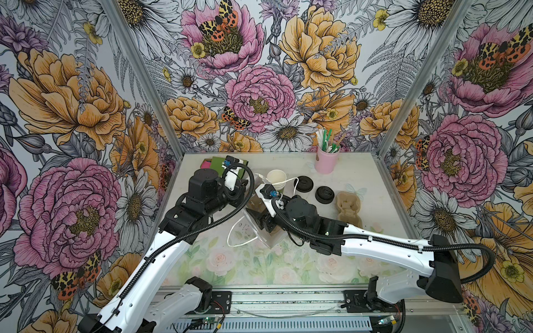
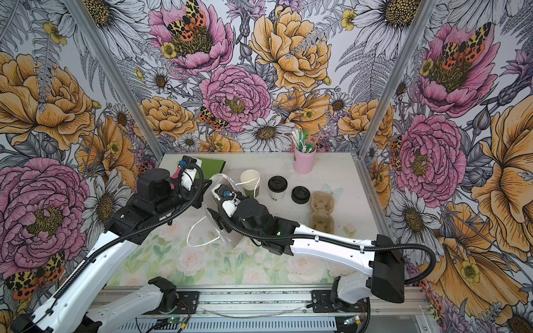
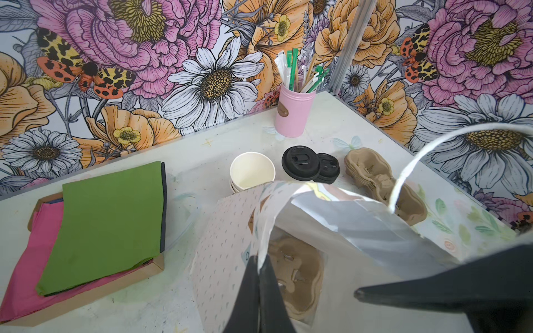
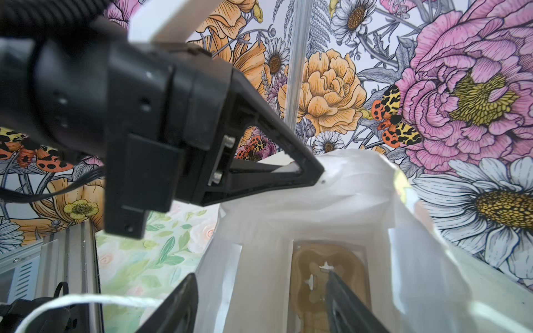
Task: Pack the takeout coffee
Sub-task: 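Withdraw the right gripper from the bag toward the remaining carrier, then stand the white bag upright with the left gripper while the right moves to the lids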
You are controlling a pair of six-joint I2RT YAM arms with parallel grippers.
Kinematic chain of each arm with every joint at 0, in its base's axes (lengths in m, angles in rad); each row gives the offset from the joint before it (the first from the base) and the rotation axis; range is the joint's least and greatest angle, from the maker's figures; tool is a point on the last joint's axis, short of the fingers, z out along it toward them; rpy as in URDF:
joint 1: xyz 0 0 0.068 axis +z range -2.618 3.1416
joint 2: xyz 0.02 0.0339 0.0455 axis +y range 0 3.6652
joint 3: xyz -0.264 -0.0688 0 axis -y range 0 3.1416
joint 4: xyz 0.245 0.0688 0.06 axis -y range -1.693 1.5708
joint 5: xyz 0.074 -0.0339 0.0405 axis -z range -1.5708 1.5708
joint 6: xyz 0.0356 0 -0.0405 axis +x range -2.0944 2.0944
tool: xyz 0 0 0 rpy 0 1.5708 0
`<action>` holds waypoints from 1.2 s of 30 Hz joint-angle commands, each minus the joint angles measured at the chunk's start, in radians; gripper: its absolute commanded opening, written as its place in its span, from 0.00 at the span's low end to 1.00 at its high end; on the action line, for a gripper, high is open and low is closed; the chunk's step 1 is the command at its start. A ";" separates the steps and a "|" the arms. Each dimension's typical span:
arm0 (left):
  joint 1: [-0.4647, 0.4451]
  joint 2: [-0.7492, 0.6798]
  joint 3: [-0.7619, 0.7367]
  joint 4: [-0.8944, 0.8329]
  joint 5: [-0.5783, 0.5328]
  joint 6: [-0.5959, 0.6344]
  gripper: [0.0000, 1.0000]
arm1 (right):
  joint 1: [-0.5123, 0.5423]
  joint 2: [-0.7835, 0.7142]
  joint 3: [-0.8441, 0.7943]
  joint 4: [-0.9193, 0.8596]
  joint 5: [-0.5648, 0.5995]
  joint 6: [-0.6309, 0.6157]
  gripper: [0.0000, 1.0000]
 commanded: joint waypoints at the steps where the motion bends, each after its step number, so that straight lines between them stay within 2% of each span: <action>1: 0.039 0.016 -0.006 0.026 -0.014 -0.067 0.00 | 0.005 -0.080 -0.003 0.071 0.046 -0.017 0.74; 5: 0.098 0.052 0.029 -0.007 0.024 -0.186 0.00 | -0.001 -0.129 0.013 0.032 0.102 -0.050 0.78; 8: 0.108 0.077 0.069 -0.053 0.001 -0.264 0.00 | -0.021 -0.157 0.027 -0.007 0.147 -0.058 0.80; 14: 0.116 0.081 0.088 -0.091 0.013 -0.414 0.00 | -0.109 -0.195 0.060 -0.087 0.169 -0.024 0.82; 17: 0.150 0.065 0.073 -0.098 0.024 -0.468 0.00 | -0.159 -0.202 0.096 -0.141 0.181 -0.005 0.85; 24: 0.276 0.037 0.029 -0.098 0.126 -0.534 0.00 | -0.252 -0.172 0.206 -0.289 0.168 0.037 0.88; 29: 0.341 0.043 0.007 -0.094 0.182 -0.547 0.01 | -0.313 -0.128 0.269 -0.373 0.116 0.098 0.88; 32: 0.370 0.048 0.002 -0.095 0.205 -0.532 0.05 | -0.338 -0.106 0.283 -0.389 0.083 0.113 0.88; 36: 0.412 0.049 -0.010 -0.097 0.210 -0.491 0.23 | -0.347 -0.086 0.288 -0.401 0.053 0.121 0.89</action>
